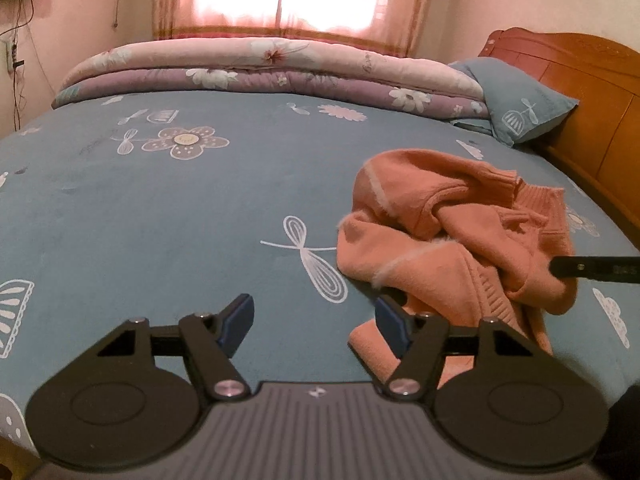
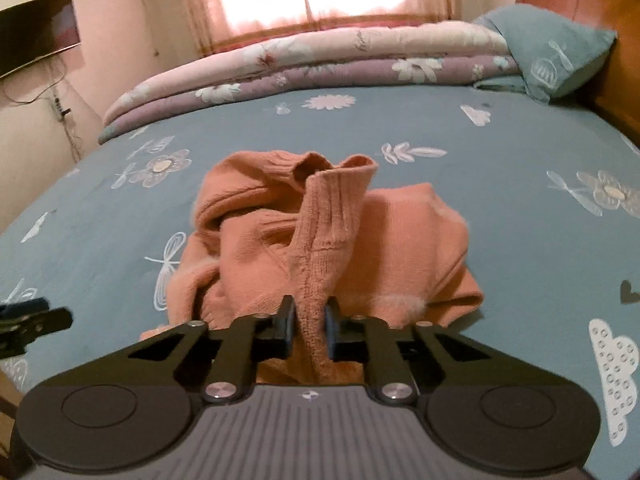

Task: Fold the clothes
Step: 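Lower the right gripper onto the sweater and pinch its ribbed cuff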

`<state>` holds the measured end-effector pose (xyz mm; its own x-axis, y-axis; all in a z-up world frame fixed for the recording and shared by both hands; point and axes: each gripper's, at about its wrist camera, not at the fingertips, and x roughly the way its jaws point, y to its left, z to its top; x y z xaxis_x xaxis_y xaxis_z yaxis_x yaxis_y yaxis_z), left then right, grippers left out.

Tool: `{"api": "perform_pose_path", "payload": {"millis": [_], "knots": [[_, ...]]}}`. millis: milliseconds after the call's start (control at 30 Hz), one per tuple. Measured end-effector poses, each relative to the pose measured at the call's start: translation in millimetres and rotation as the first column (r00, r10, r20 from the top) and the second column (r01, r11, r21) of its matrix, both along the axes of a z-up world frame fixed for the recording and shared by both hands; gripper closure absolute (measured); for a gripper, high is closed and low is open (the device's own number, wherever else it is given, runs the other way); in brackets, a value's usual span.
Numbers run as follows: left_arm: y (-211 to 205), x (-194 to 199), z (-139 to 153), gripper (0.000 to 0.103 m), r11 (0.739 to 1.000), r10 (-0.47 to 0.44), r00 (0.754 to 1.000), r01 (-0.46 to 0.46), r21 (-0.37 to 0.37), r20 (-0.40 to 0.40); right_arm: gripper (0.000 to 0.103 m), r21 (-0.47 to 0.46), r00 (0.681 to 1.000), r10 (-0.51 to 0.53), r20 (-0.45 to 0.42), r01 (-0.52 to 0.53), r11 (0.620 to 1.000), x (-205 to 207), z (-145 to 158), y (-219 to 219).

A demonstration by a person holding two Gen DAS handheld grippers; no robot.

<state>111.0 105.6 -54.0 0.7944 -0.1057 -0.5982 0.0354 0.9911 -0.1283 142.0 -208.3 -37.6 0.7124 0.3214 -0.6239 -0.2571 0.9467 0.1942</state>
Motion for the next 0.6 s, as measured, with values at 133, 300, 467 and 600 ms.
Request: {"api": "perform_pose_path", "payload": {"millis": [133, 300, 467, 600], "knots": [[-10.6, 0.3, 2.6, 0.037, 0.999, -0.033, 0.999, 0.033, 0.025, 0.034, 0.088, 0.001, 1.0, -0.006, 0.014, 0.006, 1.0, -13.1, 8.8, -13.7], [-28.2, -0.2, 8.2, 0.036, 0.994, -0.099, 0.993, 0.096, 0.057, 0.061, 0.088, -0.007, 1.0, -0.029, 0.003, 0.029, 1.0, -24.2, 12.1, -31.9], [-41.3, 0.3, 15.9, 0.036, 0.986, -0.15, 0.985, 0.144, 0.08, 0.082, 0.088, -0.049, 0.999, -0.03, -0.012, 0.03, 0.998, -34.0, 6.4, -41.4], [-53.3, -0.5, 22.0, 0.034, 0.971, -0.211, 0.971, 0.195, 0.137, 0.115, 0.088, -0.041, 0.995, -0.08, -0.055, 0.077, 0.996, -34.4, -5.2, -57.0]]}}
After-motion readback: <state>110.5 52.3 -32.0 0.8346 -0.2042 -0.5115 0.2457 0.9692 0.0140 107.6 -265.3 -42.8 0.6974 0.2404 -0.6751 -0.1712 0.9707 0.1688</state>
